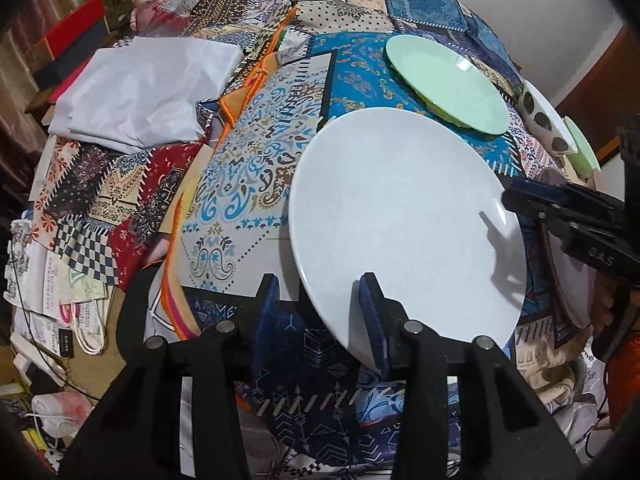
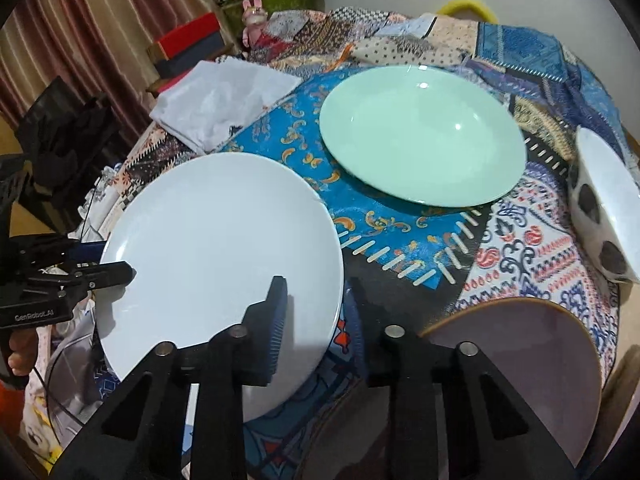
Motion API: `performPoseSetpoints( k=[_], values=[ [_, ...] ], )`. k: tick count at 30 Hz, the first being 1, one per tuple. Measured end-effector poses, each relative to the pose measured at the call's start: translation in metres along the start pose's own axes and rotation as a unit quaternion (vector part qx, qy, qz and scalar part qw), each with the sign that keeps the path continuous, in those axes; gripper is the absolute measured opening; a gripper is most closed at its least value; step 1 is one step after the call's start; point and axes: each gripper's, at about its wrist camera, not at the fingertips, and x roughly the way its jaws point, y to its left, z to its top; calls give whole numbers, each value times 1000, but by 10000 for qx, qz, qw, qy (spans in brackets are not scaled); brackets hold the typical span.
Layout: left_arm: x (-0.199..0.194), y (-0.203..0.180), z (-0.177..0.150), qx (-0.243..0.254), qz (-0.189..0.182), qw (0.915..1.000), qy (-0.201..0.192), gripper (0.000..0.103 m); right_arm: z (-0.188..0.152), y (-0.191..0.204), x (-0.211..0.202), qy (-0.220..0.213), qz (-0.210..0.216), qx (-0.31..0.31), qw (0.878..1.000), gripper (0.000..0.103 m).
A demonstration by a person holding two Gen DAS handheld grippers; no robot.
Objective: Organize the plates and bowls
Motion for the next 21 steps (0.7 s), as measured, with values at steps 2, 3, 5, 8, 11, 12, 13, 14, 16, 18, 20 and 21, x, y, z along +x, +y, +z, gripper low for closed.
performPoseSetpoints(
  k=[2, 3, 5, 8, 11, 12, 13, 14, 16, 18, 20, 21],
  values=[
    [2, -1, 0, -8, -72, 10000, -1, 41, 1, -2, 4, 71, -17, 24, 10000, 22],
    [3, -1, 1, -2, -104, 9999, 8, 39, 2, -2, 5, 104, -13, 22, 9999, 21],
    [4, -3, 1, -4, -152, 9999, -3, 38, 3, -3, 9, 192, 4, 36, 9998, 20],
    [6, -2, 2, -26, -222, 9998, -3, 38, 4, -1, 13, 237, -50, -13, 9997, 20],
    [8, -2, 3, -72, -313, 9995, 4, 36, 5, -3, 15, 258, 17, 47, 9997, 23],
    [8, -2, 3, -83, -332, 9994, 2, 36, 6, -4, 16, 259, 55, 79, 9996, 23],
    [9, -3, 3, -92, -336, 9994, -2, 36, 6, -5, 17, 257, 79, 104, 9996, 24],
    [9, -3, 3, -96, -332, 9994, -11, 36, 6, -5, 17, 251, 97, 139, 9995, 24],
    [9, -3, 3, -125, -350, 9993, -19, 36, 6, -4, 17, 228, 88, 161, 9996, 24],
    [9, -2, 2, -165, -361, 9992, -21, 36, 5, -4, 16, 191, 76, 183, 9996, 24],
    [8, -3, 3, -194, -328, 9993, -30, 36, 4, -3, 15, 154, 57, 222, 9996, 23],
    [8, -4, 3, -217, -314, 9993, -33, 36, 4, -3, 13, 127, 58, 252, 9996, 23]
  ],
)
